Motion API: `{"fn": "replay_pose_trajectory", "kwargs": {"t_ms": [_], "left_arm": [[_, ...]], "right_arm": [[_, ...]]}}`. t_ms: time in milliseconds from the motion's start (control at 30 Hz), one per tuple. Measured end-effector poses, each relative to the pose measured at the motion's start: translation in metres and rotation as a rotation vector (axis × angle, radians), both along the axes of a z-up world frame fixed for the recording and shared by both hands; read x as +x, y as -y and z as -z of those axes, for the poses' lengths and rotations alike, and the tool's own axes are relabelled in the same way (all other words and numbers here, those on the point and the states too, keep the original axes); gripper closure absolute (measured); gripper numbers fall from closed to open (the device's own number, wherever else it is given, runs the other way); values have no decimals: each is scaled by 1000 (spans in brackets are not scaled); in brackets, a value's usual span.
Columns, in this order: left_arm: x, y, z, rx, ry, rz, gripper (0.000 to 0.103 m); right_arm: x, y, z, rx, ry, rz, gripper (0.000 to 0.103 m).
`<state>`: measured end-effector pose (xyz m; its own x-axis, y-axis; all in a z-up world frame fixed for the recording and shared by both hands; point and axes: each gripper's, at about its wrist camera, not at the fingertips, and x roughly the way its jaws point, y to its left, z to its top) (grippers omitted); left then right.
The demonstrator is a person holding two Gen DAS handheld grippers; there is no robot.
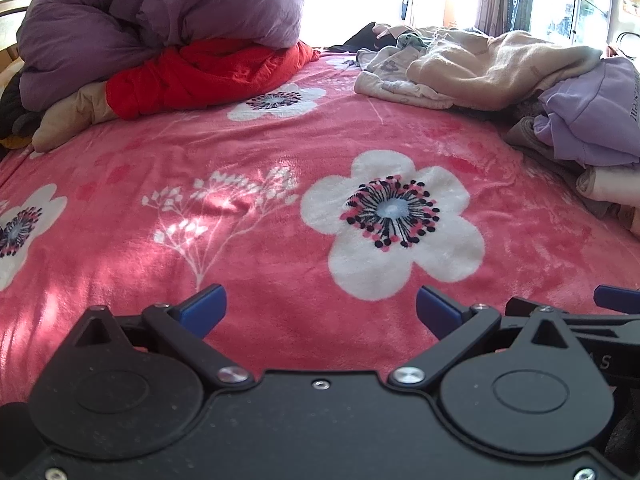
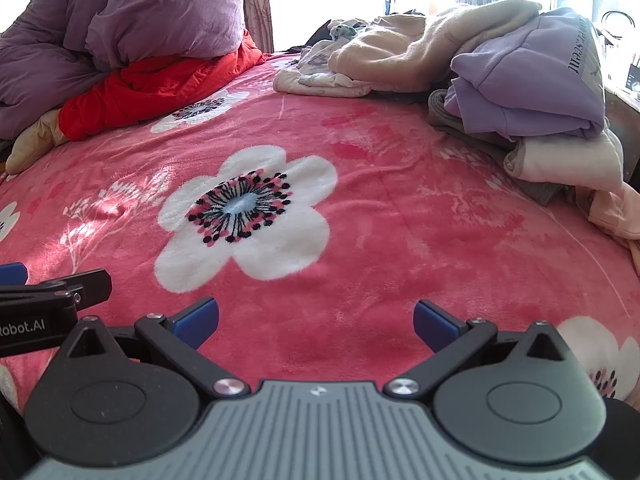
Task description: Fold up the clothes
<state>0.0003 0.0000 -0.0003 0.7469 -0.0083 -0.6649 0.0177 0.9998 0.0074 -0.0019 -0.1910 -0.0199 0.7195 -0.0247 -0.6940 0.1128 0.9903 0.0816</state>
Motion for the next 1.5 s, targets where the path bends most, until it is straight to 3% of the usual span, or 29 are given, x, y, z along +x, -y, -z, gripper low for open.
{"fn": "replay_pose_trajectory", "kwargs": {"t_ms": [1067, 1333, 1500], "left_arm": [[1, 1, 6, -14, -4, 37, 0], [4, -4, 8, -66, -36, 35, 0], [4, 0, 4, -42, -28, 37, 0]], "right_arm": [[1, -2, 2, -42, -8, 14, 0], [0, -2, 1, -29, -5, 14, 0], [1, -1, 1, -22, -5, 19, 0]]}}
